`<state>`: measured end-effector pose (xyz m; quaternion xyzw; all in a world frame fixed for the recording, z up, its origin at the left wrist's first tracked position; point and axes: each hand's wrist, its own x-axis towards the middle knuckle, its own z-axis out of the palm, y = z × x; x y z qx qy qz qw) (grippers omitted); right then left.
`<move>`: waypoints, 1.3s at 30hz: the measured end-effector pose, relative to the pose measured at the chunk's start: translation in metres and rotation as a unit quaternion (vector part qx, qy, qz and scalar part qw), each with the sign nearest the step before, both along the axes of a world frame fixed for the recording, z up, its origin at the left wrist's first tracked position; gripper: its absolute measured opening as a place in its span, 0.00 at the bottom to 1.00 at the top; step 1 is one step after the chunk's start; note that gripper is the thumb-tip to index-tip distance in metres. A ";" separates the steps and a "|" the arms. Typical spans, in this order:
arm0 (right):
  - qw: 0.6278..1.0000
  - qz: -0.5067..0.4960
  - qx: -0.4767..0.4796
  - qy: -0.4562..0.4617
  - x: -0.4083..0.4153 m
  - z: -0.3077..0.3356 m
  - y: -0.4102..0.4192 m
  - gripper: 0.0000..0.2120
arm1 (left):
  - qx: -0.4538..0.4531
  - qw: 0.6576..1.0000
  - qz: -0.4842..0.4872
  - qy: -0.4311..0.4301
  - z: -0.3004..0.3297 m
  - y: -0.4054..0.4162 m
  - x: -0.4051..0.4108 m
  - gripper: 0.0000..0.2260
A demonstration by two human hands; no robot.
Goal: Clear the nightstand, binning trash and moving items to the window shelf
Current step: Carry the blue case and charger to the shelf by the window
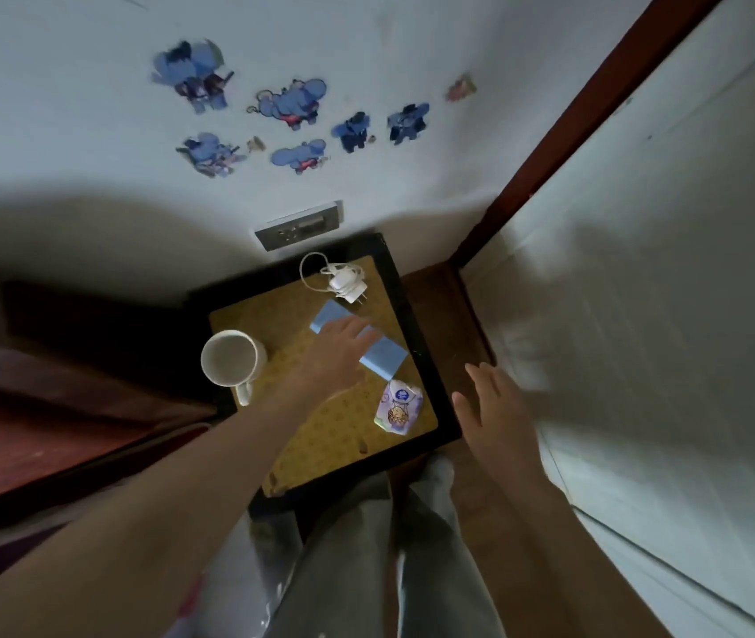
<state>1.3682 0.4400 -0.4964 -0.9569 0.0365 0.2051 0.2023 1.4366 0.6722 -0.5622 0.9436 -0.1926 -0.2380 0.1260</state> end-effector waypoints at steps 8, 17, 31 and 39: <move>1.000 -0.025 0.009 0.014 0.001 -0.031 -0.011 0.23 | 0.030 0.998 -0.032 -0.033 -0.044 -0.006 0.012 0.27; 1.000 -0.013 0.002 0.024 0.009 -0.036 -0.015 0.23 | 0.003 0.998 0.044 -0.041 -0.042 0.000 0.002 0.32; 0.993 0.084 0.069 -0.045 0.062 -0.019 0.041 0.21 | -0.113 0.933 0.326 -0.103 0.027 0.006 -0.070 0.30; 0.977 0.173 0.126 -0.011 0.122 -0.044 0.089 0.23 | -0.085 0.873 0.472 -0.090 0.048 0.013 -0.104 0.29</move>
